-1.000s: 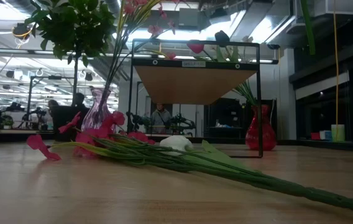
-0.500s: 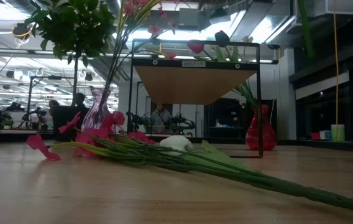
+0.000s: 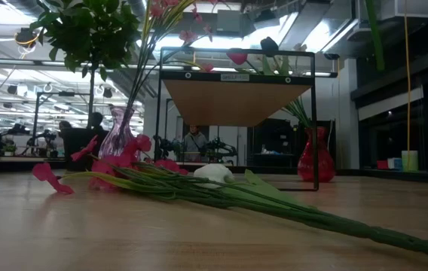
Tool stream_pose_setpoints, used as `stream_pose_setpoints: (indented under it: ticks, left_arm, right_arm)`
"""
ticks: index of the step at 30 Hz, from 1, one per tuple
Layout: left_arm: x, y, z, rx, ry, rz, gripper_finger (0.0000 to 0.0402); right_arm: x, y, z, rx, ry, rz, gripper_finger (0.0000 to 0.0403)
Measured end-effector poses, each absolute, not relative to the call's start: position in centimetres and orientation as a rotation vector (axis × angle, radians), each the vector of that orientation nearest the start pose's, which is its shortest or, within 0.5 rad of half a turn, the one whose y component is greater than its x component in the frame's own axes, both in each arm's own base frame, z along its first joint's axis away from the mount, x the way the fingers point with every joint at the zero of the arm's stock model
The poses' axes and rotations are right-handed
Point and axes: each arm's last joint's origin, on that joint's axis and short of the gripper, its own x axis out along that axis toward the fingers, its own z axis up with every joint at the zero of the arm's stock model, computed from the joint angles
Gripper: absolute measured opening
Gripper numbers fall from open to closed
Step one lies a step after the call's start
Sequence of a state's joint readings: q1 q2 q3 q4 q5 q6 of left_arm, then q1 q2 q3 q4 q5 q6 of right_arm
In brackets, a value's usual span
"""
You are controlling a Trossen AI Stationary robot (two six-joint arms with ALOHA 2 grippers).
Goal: Pick and place flowers into a vace then onto a shelf
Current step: Put the orange tulip into the violet vase
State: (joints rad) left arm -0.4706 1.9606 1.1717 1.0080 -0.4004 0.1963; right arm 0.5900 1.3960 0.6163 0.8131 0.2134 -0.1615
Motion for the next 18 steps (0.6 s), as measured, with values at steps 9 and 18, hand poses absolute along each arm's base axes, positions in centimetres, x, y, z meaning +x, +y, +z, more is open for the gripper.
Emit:
stream_pose_setpoints:
  ticks: [9,18]
  left_arm:
    - [38.5,-18.6,23.6,0.106,-0.199,-0.021,0.0005]
    - [36.5,-19.5,26.0,0.189,-0.123,0.077,0.0004]
  right_arm:
    - [24.2,15.4,23.7,-0.149,-0.062,0.365,0.0050]
    - [23.5,14.9,25.3,-0.185,-0.135,0.350,0.0131]
